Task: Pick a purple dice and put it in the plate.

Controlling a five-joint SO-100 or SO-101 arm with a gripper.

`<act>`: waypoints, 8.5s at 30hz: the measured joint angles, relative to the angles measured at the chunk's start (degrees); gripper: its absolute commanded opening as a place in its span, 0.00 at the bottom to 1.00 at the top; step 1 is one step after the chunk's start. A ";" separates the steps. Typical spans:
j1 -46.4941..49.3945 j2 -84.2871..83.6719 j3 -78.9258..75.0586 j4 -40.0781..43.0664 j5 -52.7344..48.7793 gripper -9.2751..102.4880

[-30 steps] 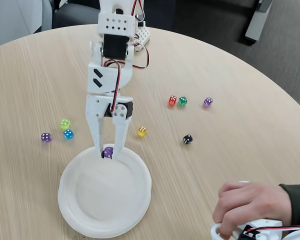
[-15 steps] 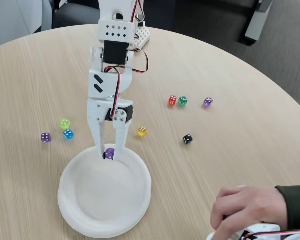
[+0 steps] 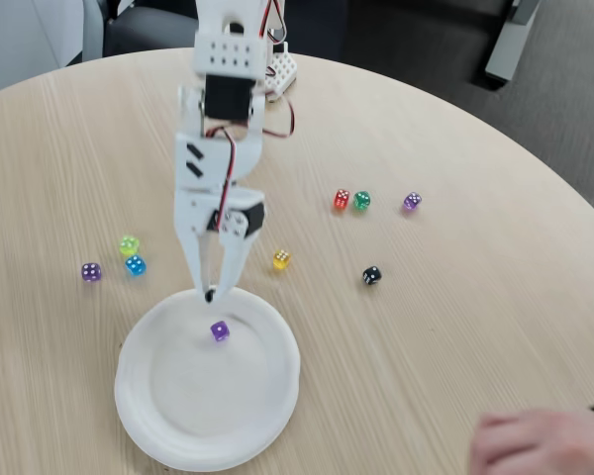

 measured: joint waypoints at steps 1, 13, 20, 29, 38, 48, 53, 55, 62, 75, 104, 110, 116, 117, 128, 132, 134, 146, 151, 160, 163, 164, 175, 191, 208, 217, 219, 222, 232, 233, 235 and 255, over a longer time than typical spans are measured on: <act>0.00 2.11 0.35 2.64 0.53 0.08; -14.41 31.99 12.74 30.15 6.50 0.08; -15.03 42.10 25.93 33.84 -0.26 0.08; -15.03 55.02 39.99 34.01 -13.80 0.08; -15.03 62.40 46.76 34.01 -20.65 0.08; -14.59 65.92 47.02 34.63 -24.08 0.08; -14.59 71.10 47.02 38.94 -27.60 0.08; -14.59 74.09 47.02 42.28 -28.48 0.08; -14.59 83.14 47.02 52.03 -29.00 0.08; -14.68 84.55 47.02 52.73 -20.30 0.08; -14.85 84.64 47.02 52.73 -19.07 0.09; -14.85 84.64 47.02 52.73 -19.07 0.09; -14.85 84.64 47.02 52.73 -19.07 0.09; -14.85 84.64 47.02 52.73 -19.07 0.09; -14.85 84.64 47.02 52.73 -19.07 0.09; -14.85 84.64 47.02 52.73 -19.07 0.09; -14.85 84.64 47.02 52.73 -19.07 0.09; -14.85 84.64 47.02 52.73 -19.07 0.09; -14.85 84.64 47.02 52.73 -19.07 0.09; -14.85 84.64 47.02 52.73 -19.07 0.09; -14.85 84.64 47.02 52.73 -19.07 0.09; -14.85 84.64 47.02 52.73 -19.07 0.09; -14.85 84.64 47.02 52.73 -19.07 0.09; -14.85 84.64 47.02 52.73 -19.07 0.09; -14.85 84.64 47.02 52.73 -19.07 0.09; -14.85 84.64 47.02 52.73 -19.07 0.09; -14.85 84.64 47.02 52.73 -19.07 0.09; -14.85 84.64 47.02 52.73 -19.07 0.09; -14.85 84.64 47.02 52.73 -19.07 0.09; -14.85 84.64 47.02 52.73 -19.07 0.09; -14.85 84.64 47.02 52.73 -19.07 0.09; -14.85 84.64 47.02 52.73 -19.07 0.09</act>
